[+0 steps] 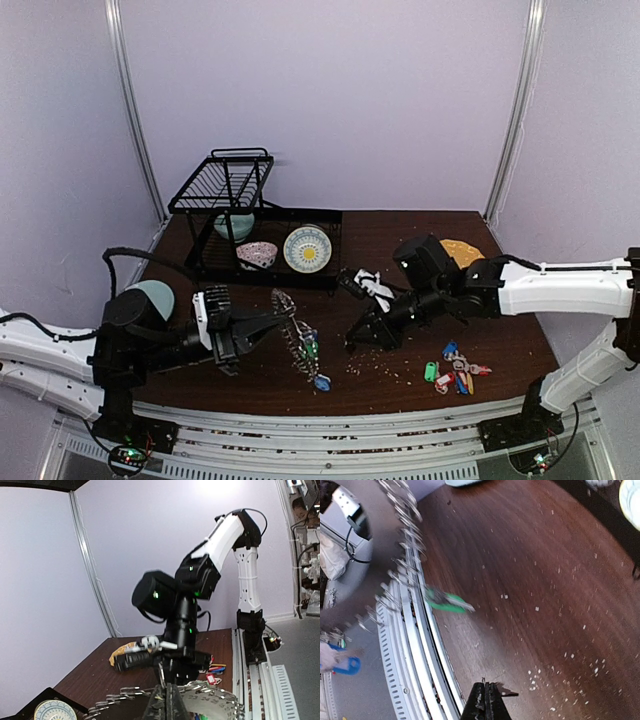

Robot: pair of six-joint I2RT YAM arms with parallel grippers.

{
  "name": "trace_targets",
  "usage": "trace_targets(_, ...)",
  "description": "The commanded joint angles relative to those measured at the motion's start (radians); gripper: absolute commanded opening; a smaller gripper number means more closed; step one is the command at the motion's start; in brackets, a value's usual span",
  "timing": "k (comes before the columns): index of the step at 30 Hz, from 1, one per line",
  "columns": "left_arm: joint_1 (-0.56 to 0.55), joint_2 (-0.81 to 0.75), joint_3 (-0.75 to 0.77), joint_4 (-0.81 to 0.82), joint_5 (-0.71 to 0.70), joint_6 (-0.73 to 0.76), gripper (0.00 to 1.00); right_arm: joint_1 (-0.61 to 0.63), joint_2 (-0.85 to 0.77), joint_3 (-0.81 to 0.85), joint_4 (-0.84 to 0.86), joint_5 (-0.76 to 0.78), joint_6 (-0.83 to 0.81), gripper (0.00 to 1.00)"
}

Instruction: Put the keys on the keyring

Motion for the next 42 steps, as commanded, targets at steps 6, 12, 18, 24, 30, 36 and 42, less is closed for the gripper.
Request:
trace_targets(6,0.002,-0.028,0.020,0.186,0.104,-0.124,0.00,0.001,0.078,-0.251,0.207,0.037,0.319,0.00)
trace_targets(12,0.002,-0.039,0.047,0.114,0.104,-0.131,0.00,0.001,0.172,-0.250,0.212,0.053,0.369,0.01)
trace_targets(18,0.001,-0.018,0.044,0.152,0.121,-0.148,0.00,0.000,0.091,-0.182,0.101,0.144,0.313,0.39)
trace_targets(24,-0.001,0.001,0.058,0.150,0.156,-0.134,0.00,0.073,-0.203,-0.066,0.159,0.115,0.088,0.46)
trace_targets(30,-0.005,0.014,0.077,0.148,0.158,-0.119,0.00,0.184,-0.293,-0.034,0.523,-0.047,-0.062,0.47)
trace_targets(36,-0.015,0.029,0.096,0.132,0.156,-0.100,0.00,0.232,-0.187,0.065,0.450,-0.071,-0.167,0.47)
trace_targets(42,-0.016,0.033,0.099,0.130,0.154,-0.089,0.00,0.257,-0.142,0.099,0.433,-0.068,-0.187,0.28)
